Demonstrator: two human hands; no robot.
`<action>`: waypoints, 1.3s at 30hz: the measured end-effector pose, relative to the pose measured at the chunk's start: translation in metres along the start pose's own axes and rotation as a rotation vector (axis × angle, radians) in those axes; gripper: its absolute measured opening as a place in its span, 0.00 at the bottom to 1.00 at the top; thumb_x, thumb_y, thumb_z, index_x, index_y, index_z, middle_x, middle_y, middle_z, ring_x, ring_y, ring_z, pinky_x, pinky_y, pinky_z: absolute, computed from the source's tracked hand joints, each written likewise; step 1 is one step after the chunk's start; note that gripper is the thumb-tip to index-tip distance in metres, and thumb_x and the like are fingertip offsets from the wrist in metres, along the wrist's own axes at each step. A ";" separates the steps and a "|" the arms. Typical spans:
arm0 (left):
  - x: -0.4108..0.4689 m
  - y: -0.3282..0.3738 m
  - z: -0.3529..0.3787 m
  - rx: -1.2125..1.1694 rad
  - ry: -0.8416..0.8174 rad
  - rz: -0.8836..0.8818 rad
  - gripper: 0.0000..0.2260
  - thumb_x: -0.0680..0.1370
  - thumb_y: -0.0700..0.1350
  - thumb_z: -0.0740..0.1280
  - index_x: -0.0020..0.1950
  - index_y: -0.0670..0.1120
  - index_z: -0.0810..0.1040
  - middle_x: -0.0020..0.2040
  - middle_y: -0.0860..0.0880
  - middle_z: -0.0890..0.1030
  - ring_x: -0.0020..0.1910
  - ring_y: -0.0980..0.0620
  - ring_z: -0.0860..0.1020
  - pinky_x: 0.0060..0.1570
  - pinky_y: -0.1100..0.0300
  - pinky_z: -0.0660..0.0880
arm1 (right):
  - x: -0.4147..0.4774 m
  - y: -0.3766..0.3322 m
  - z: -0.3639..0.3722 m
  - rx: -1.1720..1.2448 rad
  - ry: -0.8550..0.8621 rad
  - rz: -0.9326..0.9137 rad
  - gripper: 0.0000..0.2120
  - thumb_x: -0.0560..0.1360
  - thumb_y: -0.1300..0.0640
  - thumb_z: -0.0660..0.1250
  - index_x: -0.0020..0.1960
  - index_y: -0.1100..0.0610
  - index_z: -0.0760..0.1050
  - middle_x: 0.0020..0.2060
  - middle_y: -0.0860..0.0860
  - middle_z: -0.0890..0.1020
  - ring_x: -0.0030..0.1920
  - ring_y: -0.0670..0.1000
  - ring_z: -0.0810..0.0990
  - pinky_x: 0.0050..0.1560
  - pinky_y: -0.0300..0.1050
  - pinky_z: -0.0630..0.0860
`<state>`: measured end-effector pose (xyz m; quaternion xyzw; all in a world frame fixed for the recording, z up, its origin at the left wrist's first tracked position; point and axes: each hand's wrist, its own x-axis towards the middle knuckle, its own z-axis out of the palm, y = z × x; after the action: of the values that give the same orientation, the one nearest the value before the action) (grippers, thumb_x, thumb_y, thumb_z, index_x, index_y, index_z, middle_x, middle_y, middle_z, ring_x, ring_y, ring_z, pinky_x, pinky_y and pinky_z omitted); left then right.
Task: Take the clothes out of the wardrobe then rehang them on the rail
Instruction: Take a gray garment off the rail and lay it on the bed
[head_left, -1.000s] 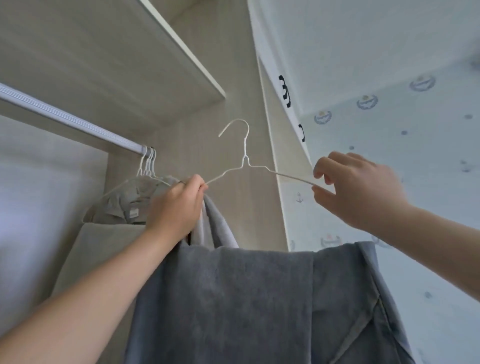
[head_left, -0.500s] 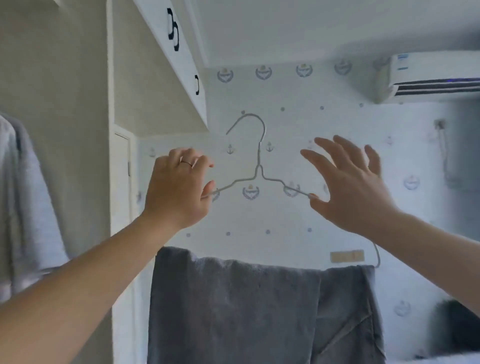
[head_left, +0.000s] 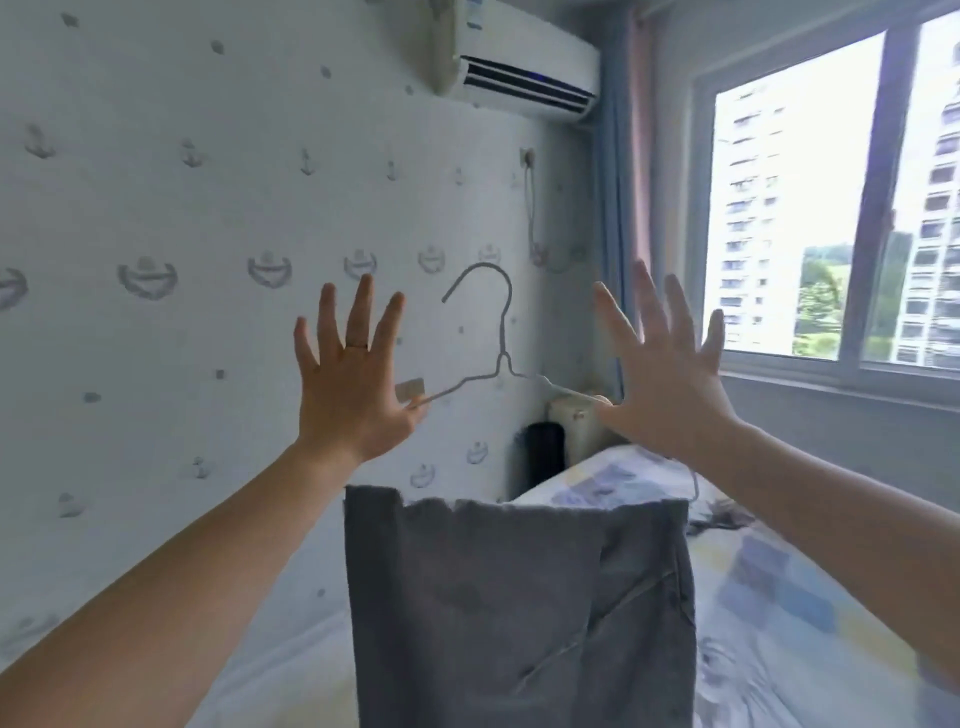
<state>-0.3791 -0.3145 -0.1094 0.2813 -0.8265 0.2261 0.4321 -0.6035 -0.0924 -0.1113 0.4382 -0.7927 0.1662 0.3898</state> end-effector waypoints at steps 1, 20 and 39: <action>0.002 0.017 0.020 -0.038 -0.013 0.020 0.53 0.66 0.65 0.74 0.82 0.53 0.47 0.82 0.48 0.42 0.80 0.39 0.41 0.74 0.33 0.44 | -0.008 0.016 0.009 -0.037 -0.021 0.024 0.59 0.66 0.31 0.70 0.77 0.42 0.28 0.77 0.52 0.30 0.78 0.61 0.36 0.71 0.75 0.47; 0.020 0.320 0.237 -0.649 -0.163 0.479 0.58 0.63 0.66 0.75 0.82 0.52 0.44 0.82 0.47 0.42 0.80 0.37 0.43 0.73 0.31 0.45 | -0.166 0.192 0.042 -0.599 -0.352 0.644 0.63 0.61 0.39 0.77 0.79 0.44 0.36 0.79 0.53 0.37 0.78 0.63 0.44 0.65 0.81 0.53; -0.036 0.554 0.230 -0.894 -0.405 0.776 0.55 0.68 0.68 0.70 0.81 0.54 0.37 0.80 0.51 0.33 0.78 0.41 0.32 0.73 0.35 0.36 | -0.307 0.301 -0.011 -0.757 -0.432 1.040 0.60 0.63 0.39 0.76 0.77 0.38 0.34 0.77 0.45 0.33 0.79 0.59 0.40 0.69 0.76 0.48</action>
<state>-0.8630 -0.0372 -0.3331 -0.2101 -0.9486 -0.0591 0.2292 -0.7505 0.2562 -0.3149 -0.1437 -0.9640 -0.0482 0.2185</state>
